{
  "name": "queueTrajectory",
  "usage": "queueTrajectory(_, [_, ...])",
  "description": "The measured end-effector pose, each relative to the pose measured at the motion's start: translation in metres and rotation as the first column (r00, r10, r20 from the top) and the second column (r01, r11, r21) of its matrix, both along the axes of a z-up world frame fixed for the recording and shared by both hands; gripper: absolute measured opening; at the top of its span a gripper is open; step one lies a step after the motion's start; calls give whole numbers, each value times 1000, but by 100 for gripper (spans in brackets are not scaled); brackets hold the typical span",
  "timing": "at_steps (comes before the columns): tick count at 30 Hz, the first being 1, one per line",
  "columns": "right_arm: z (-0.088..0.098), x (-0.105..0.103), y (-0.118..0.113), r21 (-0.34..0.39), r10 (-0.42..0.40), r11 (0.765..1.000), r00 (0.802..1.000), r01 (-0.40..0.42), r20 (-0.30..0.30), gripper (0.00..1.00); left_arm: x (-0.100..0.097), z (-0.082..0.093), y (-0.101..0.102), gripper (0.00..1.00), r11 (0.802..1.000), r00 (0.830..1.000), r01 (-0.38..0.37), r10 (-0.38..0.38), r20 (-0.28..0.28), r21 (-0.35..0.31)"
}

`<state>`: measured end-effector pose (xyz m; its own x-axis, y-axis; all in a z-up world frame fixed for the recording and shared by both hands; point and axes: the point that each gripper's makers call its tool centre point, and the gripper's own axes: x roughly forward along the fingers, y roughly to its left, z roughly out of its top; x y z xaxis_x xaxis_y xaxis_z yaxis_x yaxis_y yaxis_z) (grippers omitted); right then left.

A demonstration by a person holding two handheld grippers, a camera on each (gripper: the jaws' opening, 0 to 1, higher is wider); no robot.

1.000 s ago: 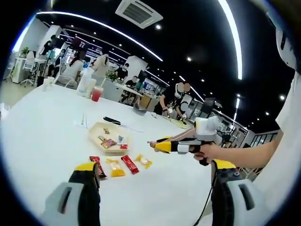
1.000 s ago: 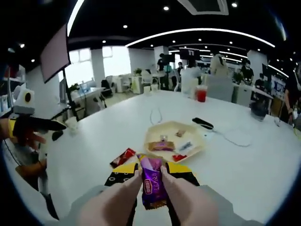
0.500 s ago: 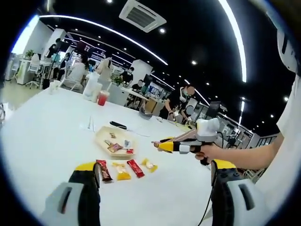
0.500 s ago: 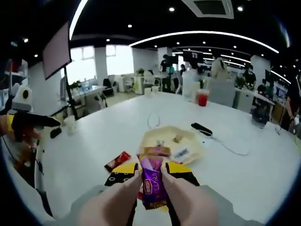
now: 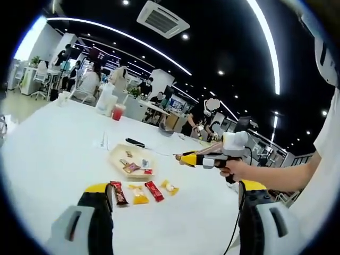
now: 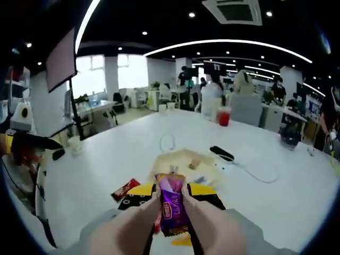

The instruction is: Place the target food into the container with the food tongs after gripping and lifting it, then release it inside without dropping or visibly crushing the food.

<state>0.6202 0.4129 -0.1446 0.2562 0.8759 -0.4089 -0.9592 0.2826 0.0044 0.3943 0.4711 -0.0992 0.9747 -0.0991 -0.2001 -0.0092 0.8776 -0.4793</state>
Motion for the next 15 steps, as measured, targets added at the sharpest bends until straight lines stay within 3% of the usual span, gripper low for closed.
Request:
queueTrajectory(7, [6,13,-3,1,-21,1000,1000,21,-1,22,-4,-1,-3,99,1000,1000,-2,2,2,4])
queueTrajectory(11, [16,18,-5,11,-26,1000,999,26,20,22,-9,-1,-11,99,999,1000,-5,6,21,-53])
queueTrajectory(13, [16,22,-4,18,-34,999,999,34,-1,22,-15,-8,-16,99,999,1000,14,-15,-20,-38])
queueTrajectory(15, [15,23,-1,4,-21,1000,1000,21,16,22,-18,-7,-15,99,1000,1000,8,-8,-12,-21])
